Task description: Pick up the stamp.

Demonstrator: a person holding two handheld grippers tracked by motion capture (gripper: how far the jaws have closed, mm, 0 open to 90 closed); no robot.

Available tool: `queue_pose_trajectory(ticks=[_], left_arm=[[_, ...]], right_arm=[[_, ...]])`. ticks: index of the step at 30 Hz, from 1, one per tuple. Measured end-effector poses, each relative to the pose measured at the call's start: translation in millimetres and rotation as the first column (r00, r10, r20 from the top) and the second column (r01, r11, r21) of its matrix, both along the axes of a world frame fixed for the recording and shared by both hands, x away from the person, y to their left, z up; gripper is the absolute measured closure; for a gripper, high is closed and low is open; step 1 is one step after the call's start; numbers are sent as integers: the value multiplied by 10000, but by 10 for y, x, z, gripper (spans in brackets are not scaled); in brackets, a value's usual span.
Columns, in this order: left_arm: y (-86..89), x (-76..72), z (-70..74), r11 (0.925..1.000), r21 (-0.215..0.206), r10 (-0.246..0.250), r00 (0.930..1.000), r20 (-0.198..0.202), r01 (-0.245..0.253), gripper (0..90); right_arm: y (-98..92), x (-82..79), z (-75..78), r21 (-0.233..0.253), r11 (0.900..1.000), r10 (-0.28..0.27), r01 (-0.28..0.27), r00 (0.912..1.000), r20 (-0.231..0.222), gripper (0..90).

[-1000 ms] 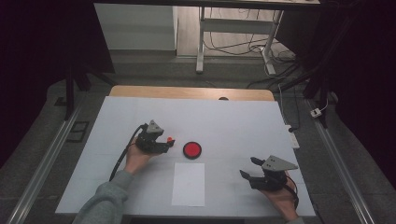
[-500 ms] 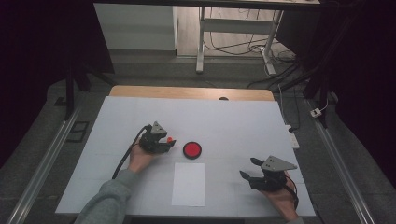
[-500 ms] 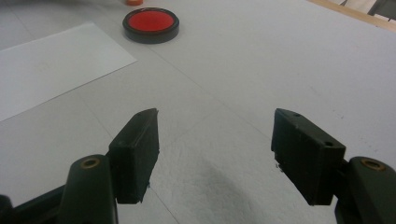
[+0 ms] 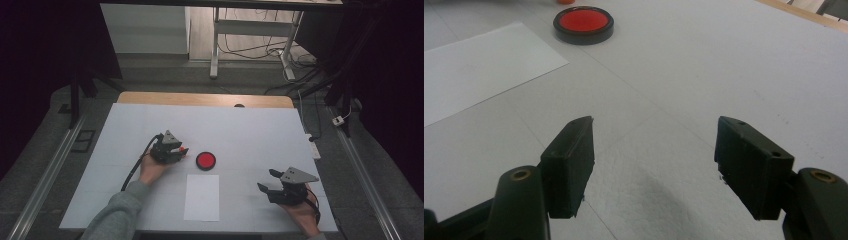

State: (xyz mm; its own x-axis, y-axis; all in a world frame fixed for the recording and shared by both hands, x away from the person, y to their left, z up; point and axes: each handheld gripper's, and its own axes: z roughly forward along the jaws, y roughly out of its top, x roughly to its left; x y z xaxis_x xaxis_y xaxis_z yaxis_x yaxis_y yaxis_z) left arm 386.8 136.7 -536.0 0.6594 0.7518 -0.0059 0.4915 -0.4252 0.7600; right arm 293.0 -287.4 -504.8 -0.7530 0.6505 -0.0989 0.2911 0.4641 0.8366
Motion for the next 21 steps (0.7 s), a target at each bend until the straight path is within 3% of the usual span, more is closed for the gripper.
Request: queue_pose_trajectory(ticks=[5, 21], left_arm=[[-9, -7, 1, 9998, 22, -189, 9998, 27, 189, 707], [6, -14, 19, 9997, 54, -250, 9997, 40, 250, 722]], right_arm=[[-5, 2, -2, 63, 10000, 14, -14, 10000, -43, 319], [-6, 2, -4, -7, 10000, 8, -8, 10000, -25, 318]])
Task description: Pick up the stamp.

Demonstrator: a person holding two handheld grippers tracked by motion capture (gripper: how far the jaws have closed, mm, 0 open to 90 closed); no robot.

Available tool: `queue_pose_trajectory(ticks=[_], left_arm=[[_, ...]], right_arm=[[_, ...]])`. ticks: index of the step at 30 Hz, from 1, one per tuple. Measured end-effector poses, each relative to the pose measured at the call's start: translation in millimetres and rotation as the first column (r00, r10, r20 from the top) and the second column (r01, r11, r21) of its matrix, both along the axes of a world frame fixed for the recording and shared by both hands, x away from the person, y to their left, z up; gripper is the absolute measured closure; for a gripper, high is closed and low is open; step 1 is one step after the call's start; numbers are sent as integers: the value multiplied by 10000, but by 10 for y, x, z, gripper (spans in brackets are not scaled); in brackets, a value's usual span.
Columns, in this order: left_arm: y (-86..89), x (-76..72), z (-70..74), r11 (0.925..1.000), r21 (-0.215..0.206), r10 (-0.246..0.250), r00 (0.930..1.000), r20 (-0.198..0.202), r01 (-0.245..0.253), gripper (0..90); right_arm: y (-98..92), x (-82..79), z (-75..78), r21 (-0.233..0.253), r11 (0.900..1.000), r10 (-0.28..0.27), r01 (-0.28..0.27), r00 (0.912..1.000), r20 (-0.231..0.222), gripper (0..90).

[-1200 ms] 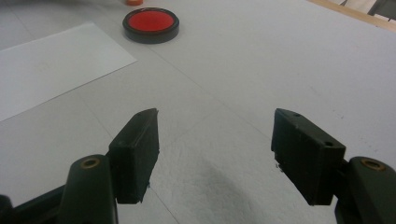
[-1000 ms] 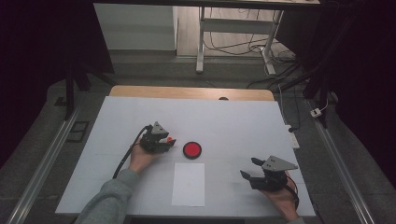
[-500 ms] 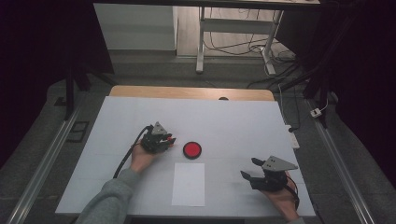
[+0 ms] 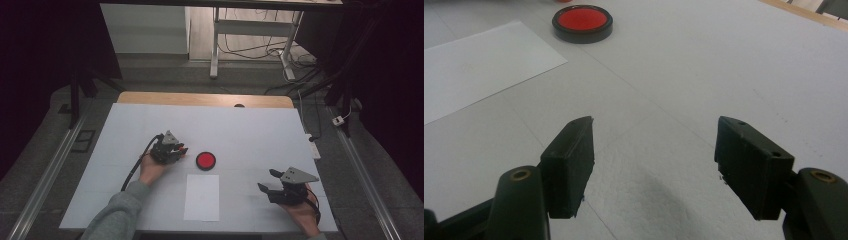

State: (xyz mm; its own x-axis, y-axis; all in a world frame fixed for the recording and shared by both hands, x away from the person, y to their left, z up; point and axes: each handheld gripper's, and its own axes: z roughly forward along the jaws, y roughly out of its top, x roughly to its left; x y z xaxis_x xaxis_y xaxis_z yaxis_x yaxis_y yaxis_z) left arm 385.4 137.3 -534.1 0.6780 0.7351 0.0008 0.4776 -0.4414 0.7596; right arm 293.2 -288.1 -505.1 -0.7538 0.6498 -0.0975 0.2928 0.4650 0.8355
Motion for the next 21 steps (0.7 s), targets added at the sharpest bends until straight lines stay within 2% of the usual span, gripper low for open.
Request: queue_pose_trajectory(ticks=[3, 13, 21], left_arm=[[14, -8, 25, 9999, -159, 53, 10000, 70, -52, 723], [31, -27, 75, 9997, -230, 7, 9999, 144, -4, 723], [53, -66, 163, 9988, -488, -61, 9996, 267, 74, 723]], right_arm=[[3, -4, 2, 13, 10000, -10, 10, 10000, -17, 318], [8, -1, 2, -12, 10000, -22, 22, 10000, 24, 318], [3, -3, 6, 36, 10000, -16, 16, 10000, 33, 318]])
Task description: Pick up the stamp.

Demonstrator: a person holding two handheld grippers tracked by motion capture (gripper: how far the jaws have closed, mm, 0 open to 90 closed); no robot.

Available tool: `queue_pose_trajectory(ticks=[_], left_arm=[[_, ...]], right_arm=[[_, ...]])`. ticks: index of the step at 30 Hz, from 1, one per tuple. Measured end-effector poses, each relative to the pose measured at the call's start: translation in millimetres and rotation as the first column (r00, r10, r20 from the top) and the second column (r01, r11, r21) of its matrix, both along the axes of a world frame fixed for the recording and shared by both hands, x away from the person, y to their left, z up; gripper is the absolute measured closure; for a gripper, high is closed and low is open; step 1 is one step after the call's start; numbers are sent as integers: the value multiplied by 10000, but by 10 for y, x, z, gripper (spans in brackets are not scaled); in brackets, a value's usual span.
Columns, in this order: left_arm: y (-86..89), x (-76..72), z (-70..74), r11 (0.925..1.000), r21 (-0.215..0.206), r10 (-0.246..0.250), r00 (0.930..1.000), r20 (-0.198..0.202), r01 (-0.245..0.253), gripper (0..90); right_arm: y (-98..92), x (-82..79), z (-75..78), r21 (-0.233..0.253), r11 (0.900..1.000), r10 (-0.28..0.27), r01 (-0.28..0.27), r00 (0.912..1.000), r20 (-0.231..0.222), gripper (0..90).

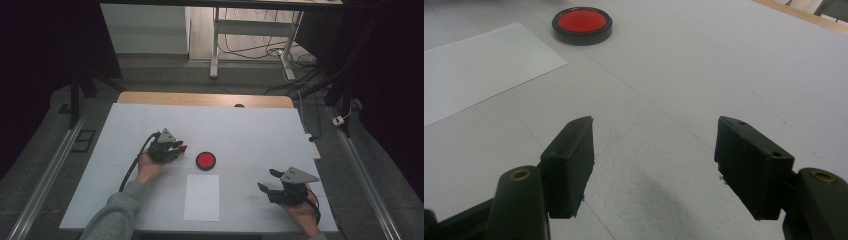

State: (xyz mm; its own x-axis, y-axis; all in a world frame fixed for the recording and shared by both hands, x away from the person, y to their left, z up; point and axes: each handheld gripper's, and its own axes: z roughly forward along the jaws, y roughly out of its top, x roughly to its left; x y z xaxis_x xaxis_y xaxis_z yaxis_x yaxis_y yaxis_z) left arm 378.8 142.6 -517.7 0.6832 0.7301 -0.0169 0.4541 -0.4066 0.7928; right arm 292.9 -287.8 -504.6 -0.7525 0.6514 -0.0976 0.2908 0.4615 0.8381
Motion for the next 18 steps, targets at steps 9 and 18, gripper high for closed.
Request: queue_pose_trajectory(ticks=[9, 18], left_arm=[[33, -28, 51, 9999, -147, 12, 10000, -7, -12, 723], [53, -109, 150, 9995, -301, -19, 9998, 197, 25, 723]], right_arm=[[2, 0, 1, 5, 10000, 1, -1, 10000, 4, 319], [5, -1, -2, 1, 10000, 1, -1, 10000, 7, 318]])
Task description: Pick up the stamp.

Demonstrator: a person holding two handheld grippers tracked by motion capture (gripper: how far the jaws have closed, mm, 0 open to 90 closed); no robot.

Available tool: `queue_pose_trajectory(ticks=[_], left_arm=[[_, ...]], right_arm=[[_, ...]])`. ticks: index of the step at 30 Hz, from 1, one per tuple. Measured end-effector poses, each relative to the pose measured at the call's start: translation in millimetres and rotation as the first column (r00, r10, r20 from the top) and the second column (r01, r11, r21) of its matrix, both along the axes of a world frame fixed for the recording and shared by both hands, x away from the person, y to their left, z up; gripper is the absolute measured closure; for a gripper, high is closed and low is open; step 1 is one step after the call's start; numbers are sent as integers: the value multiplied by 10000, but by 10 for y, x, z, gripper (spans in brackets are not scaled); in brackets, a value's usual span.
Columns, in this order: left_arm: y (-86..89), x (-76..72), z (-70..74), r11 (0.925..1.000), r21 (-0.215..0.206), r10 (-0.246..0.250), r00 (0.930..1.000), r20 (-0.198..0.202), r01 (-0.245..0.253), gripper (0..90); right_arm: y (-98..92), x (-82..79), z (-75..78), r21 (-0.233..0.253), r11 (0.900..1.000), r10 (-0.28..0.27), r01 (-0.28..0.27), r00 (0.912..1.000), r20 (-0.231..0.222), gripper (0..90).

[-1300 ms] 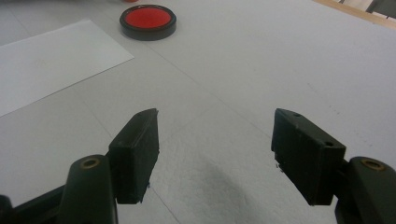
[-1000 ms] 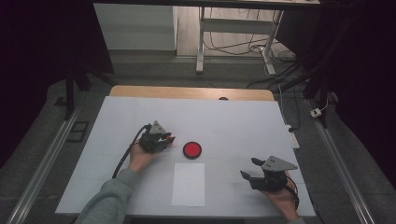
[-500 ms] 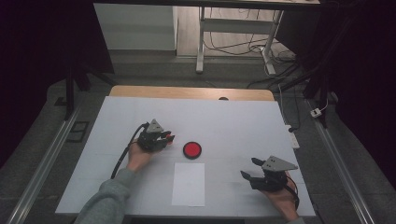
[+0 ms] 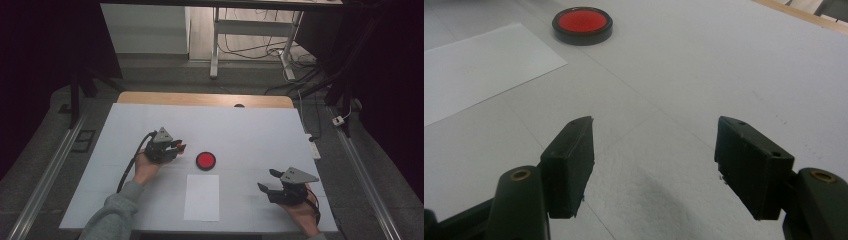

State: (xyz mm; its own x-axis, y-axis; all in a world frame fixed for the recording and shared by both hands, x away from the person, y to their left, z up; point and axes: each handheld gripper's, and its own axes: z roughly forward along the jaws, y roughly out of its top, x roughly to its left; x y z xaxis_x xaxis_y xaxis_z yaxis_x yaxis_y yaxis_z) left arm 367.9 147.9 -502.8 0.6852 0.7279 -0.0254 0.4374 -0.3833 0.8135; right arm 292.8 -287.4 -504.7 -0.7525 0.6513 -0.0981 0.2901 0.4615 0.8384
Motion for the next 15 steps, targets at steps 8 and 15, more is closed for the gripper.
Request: queue_pose_trajectory(ticks=[8, 15], left_arm=[[26, -85, 66, 9999, -53, -96, 9999, 107, 96, 723], [52, -165, 158, 9990, -432, -121, 9993, 341, 136, 723]], right_arm=[[2, -1, -1, -34, 10000, -23, 23, 10000, -1, 318], [9, 2, -2, 51, 10000, 37, -37, 10000, 53, 317]])
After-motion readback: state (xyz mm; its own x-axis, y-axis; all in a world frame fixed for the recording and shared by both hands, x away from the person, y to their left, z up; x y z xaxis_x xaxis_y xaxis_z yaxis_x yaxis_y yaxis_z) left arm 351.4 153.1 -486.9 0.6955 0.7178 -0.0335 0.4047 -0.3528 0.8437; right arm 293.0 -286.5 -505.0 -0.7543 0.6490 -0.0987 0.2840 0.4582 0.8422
